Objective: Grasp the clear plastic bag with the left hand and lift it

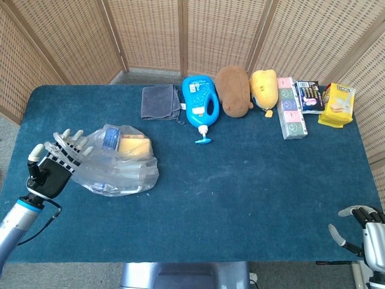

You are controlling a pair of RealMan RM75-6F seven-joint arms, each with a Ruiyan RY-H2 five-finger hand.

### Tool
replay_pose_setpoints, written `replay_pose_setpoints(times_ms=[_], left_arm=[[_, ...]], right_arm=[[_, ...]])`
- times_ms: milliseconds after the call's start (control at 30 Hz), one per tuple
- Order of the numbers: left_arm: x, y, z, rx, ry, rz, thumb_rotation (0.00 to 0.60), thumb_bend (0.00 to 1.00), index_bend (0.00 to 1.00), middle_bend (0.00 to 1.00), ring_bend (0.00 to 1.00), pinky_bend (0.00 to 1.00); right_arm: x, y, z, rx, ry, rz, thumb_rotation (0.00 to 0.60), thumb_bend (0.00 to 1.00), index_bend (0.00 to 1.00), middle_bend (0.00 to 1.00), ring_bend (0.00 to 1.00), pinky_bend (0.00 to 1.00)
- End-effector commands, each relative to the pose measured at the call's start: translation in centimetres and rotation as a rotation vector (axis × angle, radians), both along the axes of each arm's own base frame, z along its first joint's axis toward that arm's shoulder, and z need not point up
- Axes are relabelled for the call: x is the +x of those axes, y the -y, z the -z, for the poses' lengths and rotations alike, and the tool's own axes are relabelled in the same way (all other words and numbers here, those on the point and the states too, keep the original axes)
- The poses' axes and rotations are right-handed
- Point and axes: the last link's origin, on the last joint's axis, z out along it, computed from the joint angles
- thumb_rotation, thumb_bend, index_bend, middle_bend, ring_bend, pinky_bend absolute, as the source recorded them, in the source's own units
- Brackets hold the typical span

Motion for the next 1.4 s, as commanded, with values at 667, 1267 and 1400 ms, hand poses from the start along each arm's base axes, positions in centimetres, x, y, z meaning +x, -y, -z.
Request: replay_pose_setpoints(times_ms=[667,1267,1400], left_arm=[[-0.7,-0.2,-1.3,0.056,0.086,0.052,0.228,0.65,0.46,0.47,0.45,0.53],[0.0,-0.8,-1.8,0.013,0.160,0.048,0.262,0.83,0.57,0.64,0.66,0.71],[0.4,-1.1,-2.0,-0.007,0.158,0.060,0.308,0.83,0.57,0.66,0.67,0.73]], right_arm=[[0.1,0.1,0.0,0.002,-0.003,-0.001,0.114,0.32,0.45,0.42,0.32,0.23],[0.2,0.1,-0.1,0.004,-0.001,-0.004,0.125,0.32,0.45,0.42,0.32,0.23],[0.2,0.0,-0.1,0.003,-0.001,-0.004,0.129,0.32,0.45,0.42,0.32,0.23]])
